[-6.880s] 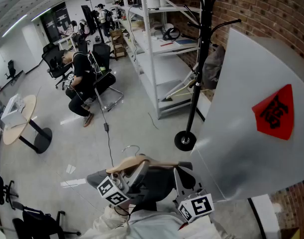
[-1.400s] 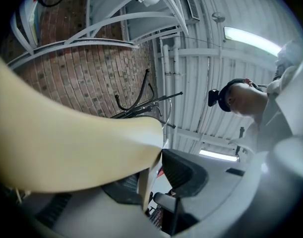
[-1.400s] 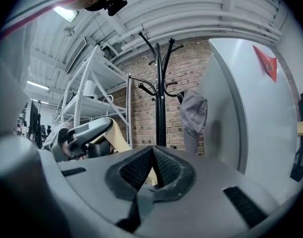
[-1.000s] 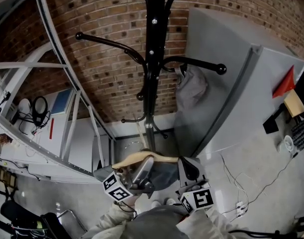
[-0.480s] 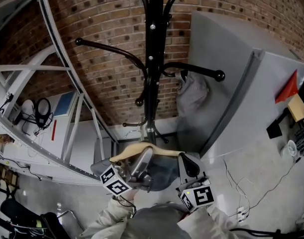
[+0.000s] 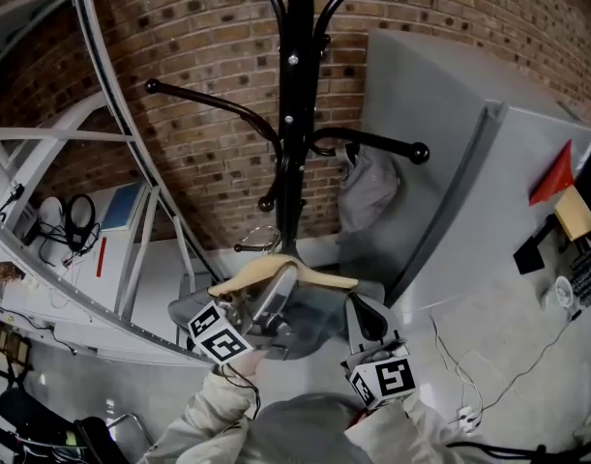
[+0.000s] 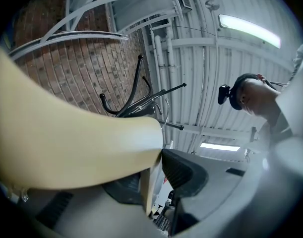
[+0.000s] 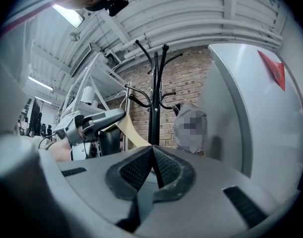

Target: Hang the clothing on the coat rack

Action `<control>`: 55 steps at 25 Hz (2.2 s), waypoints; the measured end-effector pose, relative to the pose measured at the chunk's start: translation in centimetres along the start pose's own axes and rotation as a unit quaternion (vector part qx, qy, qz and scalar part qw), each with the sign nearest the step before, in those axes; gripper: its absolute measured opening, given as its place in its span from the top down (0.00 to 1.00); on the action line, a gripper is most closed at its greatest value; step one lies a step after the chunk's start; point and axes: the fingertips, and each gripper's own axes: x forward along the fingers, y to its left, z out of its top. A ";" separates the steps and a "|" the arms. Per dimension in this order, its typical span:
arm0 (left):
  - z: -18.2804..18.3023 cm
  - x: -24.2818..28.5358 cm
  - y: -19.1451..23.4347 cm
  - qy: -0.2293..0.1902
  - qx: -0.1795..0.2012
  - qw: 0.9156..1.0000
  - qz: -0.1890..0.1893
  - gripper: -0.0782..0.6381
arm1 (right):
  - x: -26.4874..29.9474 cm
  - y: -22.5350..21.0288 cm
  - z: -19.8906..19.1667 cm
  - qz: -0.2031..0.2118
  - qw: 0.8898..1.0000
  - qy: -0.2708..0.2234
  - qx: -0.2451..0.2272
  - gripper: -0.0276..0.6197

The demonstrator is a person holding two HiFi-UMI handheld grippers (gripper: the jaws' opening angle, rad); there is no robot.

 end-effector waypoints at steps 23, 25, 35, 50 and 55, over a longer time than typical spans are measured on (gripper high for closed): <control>1.7 3.8 3.0 -0.004 -0.006 1.000 -0.007 0.74 | -0.2 -1.4 -0.7 -0.020 1.000 0.009 0.012 0.92; 1.6 4.0 3.3 -0.004 -0.008 1.000 -0.007 0.73 | -0.3 -1.5 -0.8 -0.023 1.000 0.009 0.012 0.92; 0.7 4.7 5.1 0.001 -0.020 1.000 -0.002 0.74 | -0.2 -2.0 -0.9 -0.027 0.999 0.012 0.012 0.92; -0.1 5.0 7.5 0.004 -0.044 0.999 0.003 0.73 | 1.9 -1.8 -1.6 -0.014 1.000 0.015 0.016 0.92; -0.1 5.3 8.1 0.006 -0.044 0.999 0.007 0.74 | 2.5 -2.1 -1.8 -0.012 1.000 0.018 0.019 0.92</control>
